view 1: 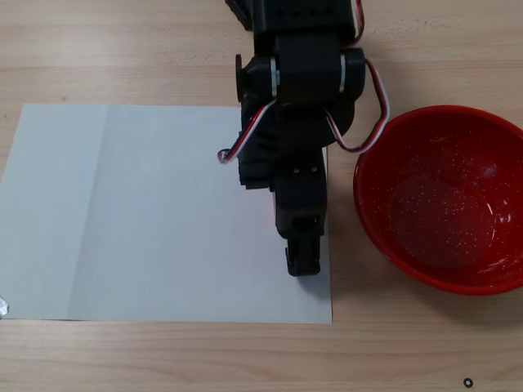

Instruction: Grasp the red cube and put it in the red bowl.

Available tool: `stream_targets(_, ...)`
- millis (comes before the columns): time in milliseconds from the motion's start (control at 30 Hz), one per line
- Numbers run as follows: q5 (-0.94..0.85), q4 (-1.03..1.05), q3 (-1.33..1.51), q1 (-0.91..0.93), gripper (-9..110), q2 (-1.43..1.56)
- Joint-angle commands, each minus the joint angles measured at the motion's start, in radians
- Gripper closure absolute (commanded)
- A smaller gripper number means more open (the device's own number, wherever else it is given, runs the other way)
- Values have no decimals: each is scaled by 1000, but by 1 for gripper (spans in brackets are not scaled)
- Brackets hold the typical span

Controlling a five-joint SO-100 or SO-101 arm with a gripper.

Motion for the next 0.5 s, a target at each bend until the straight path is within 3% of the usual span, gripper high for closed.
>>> stream_targets(0,-6,9,-127,2,52,55)
stream_targets(467,-18,17,-137,-8,67,58)
